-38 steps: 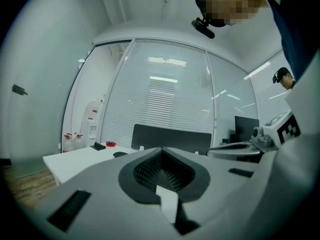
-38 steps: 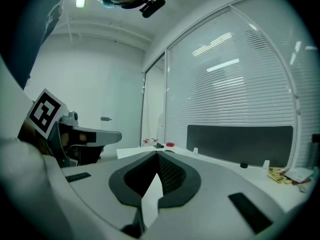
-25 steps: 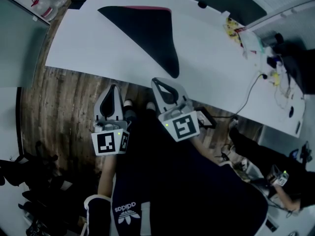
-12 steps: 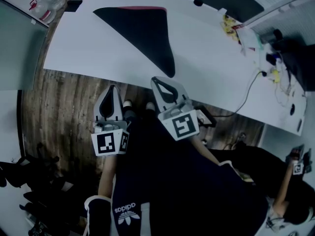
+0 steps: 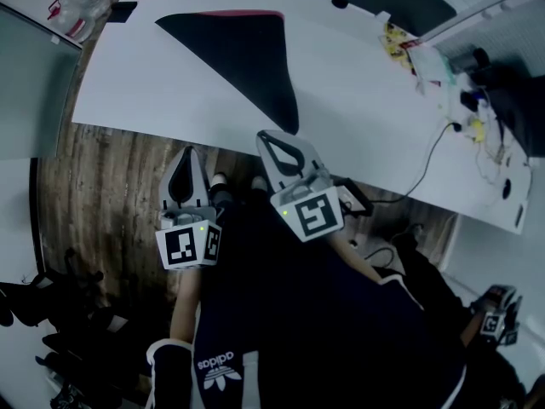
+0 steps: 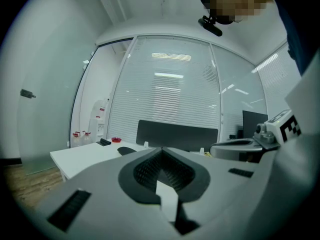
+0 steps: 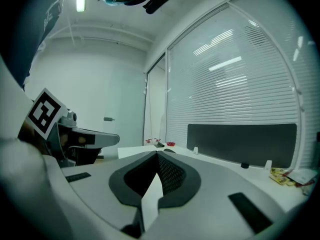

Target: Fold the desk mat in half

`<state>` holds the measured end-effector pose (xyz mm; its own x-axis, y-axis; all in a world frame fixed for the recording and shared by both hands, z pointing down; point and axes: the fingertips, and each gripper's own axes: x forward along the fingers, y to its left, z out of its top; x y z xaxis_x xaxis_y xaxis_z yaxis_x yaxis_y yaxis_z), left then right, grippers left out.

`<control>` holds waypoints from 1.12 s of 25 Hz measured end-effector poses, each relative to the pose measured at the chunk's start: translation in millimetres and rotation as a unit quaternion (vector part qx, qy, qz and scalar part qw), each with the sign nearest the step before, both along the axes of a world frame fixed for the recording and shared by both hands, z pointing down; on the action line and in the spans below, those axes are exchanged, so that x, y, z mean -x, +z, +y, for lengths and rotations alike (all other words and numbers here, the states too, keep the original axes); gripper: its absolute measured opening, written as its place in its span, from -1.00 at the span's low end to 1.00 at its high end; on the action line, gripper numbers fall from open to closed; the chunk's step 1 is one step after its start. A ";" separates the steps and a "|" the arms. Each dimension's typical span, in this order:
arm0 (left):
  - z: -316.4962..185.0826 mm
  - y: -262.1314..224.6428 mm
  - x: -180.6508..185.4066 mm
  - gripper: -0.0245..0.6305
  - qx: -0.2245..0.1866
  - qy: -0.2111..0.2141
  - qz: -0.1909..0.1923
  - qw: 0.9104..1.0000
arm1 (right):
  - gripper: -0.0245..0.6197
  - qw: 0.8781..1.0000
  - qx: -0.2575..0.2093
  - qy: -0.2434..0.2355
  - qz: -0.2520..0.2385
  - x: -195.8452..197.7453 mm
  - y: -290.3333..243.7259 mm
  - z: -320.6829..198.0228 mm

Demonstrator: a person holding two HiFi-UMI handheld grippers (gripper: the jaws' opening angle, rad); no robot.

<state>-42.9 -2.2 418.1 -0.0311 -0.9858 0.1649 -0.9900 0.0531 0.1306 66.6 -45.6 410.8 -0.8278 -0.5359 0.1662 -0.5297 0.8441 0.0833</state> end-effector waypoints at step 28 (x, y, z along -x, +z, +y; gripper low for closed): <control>-4.8 5.1 -3.3 -0.92 0.009 0.008 -0.004 1.000 | -0.92 1.000 0.006 -0.002 -0.018 0.1 -1.2 -7.8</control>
